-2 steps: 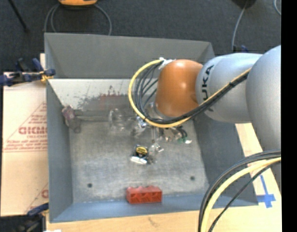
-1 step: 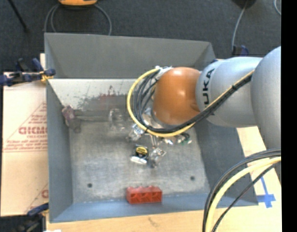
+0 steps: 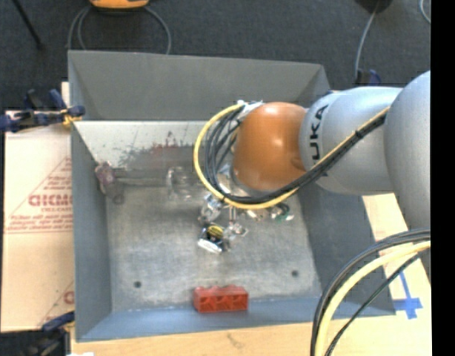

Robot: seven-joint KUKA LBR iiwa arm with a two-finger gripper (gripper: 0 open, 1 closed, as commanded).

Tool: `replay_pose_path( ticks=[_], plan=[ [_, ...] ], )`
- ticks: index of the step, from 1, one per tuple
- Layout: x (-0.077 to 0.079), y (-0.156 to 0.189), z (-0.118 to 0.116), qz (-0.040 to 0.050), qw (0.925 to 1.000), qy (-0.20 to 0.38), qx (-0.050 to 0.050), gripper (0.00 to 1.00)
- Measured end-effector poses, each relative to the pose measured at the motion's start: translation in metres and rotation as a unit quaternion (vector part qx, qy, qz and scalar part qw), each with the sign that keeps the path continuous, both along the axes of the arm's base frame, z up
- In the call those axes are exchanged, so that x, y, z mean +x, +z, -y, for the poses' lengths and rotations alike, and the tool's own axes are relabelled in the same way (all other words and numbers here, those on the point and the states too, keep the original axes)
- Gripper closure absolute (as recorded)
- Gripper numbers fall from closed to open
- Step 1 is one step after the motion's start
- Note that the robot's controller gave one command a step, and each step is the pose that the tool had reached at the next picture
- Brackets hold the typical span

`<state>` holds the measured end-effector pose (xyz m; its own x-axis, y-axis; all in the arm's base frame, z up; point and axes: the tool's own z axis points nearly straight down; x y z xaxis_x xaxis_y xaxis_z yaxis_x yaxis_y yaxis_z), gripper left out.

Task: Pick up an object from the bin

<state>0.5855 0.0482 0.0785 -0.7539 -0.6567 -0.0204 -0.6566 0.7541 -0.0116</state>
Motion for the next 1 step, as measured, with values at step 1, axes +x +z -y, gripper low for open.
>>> replay_pose_path(
  ticks=[1],
  plan=[
    [0.0096,0.1426,0.0092,-0.005,1.0,0.004,-0.002,1.0]
  ],
)
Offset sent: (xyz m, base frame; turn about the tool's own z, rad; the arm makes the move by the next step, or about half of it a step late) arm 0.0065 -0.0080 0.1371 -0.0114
